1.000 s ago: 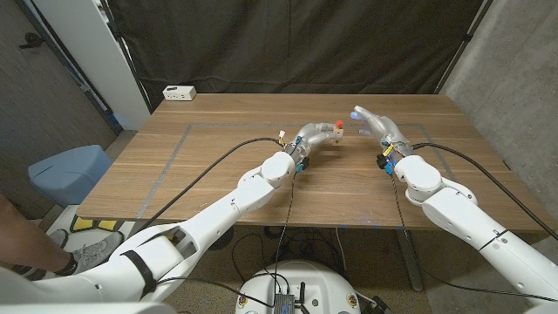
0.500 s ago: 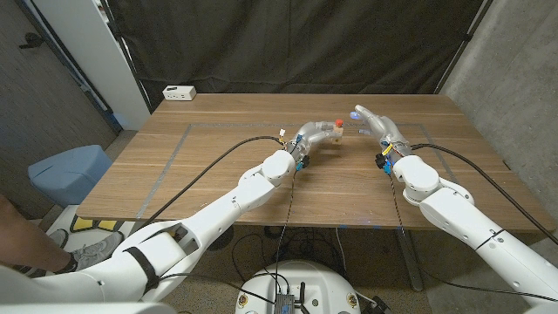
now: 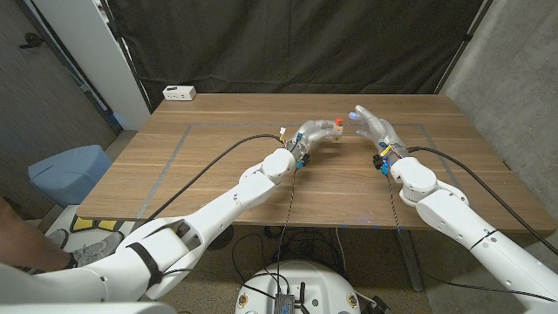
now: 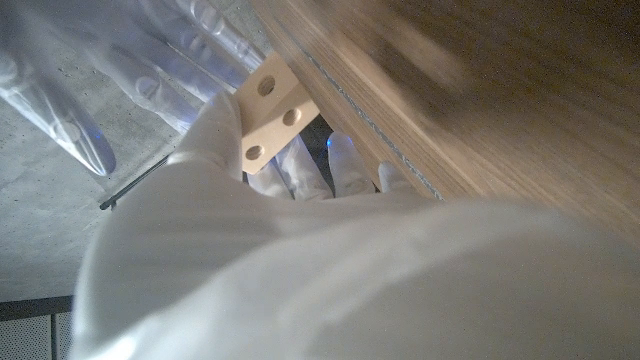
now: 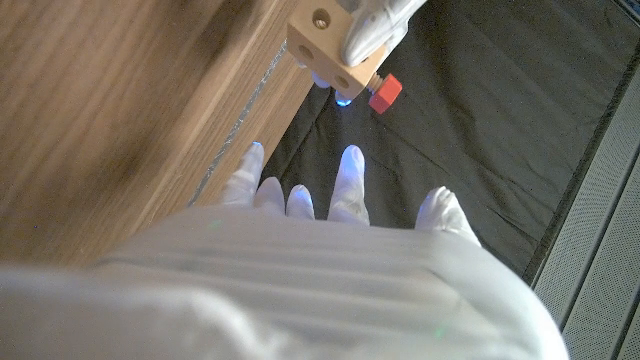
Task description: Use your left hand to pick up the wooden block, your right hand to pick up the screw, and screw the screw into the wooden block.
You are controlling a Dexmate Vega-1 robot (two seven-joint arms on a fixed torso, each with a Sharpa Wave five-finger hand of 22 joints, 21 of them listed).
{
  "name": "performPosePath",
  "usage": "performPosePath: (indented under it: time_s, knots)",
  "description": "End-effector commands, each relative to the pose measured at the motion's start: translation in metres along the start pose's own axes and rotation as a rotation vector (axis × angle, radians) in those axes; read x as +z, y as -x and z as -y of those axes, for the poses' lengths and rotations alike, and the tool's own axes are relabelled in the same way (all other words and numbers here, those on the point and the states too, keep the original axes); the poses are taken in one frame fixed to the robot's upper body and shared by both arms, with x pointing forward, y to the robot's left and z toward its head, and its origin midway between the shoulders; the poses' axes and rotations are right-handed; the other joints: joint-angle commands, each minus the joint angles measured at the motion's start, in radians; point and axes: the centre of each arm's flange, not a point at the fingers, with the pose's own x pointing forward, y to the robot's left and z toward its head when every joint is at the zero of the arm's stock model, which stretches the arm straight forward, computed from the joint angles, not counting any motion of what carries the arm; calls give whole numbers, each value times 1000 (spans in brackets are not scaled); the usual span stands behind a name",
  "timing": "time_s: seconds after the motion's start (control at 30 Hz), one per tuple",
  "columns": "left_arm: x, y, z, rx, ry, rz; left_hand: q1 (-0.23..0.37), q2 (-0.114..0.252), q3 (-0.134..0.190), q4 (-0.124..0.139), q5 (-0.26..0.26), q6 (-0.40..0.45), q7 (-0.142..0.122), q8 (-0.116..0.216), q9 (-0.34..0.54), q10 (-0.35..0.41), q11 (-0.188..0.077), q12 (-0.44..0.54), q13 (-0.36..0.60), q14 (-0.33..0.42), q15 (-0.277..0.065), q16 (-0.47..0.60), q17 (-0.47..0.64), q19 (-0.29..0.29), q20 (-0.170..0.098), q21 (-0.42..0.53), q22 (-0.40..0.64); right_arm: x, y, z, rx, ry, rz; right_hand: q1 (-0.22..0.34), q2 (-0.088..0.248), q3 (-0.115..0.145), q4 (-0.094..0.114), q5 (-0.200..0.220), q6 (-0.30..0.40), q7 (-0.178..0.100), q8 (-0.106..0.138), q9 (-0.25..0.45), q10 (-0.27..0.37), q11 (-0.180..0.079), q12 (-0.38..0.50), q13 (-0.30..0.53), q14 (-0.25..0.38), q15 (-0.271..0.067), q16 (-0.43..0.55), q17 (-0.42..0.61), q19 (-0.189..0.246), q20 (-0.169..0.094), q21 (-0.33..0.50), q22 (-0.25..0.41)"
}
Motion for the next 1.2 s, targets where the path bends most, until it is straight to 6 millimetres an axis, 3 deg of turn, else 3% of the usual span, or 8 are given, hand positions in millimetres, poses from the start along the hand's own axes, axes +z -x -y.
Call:
performPosePath:
  time_s: [0.03, 0.47, 1.2]
  knots:
    - [0, -5, -2, 0, -3, -2, -59, 89, 28, 26, 5, 65, 55, 3, 5, 9, -9, 70, 89, 3, -65, 7, -1, 1, 4, 6, 5, -8, -4, -4, 19, -59, 8, -16, 0, 3, 6, 0, -9, -4, 1, 3, -30, 0, -2, 0, -35, 3, -5, 5, -38, -2, -1, 1]
    - [0, -7, 2, -1, -4, 2, -58, 90, 28, 26, 5, 65, 53, 3, 5, 10, -10, 70, 89, 2, -66, 6, -2, 1, 4, 6, 5, -13, -3, -6, 38, -106, 30, -41, 14, 9, 11, 1, -30, -10, 1, 2, -131, -14, -4, -1, -145, -9, -7, 6, -144, -40, -2, 1]
    - [0, -6, 6, 4, -4, 2, -58, 91, 27, 27, 5, 64, 53, 3, 5, 10, -9, 70, 90, 3, -64, 5, -2, 2, 4, 6, 5, -16, -5, -14, 80, -143, 43, -76, 29, 9, 32, 0, -38, -15, 4, 2, -174, -21, 1, -1, -185, -13, 1, 14, -186, -46, 4, 2]
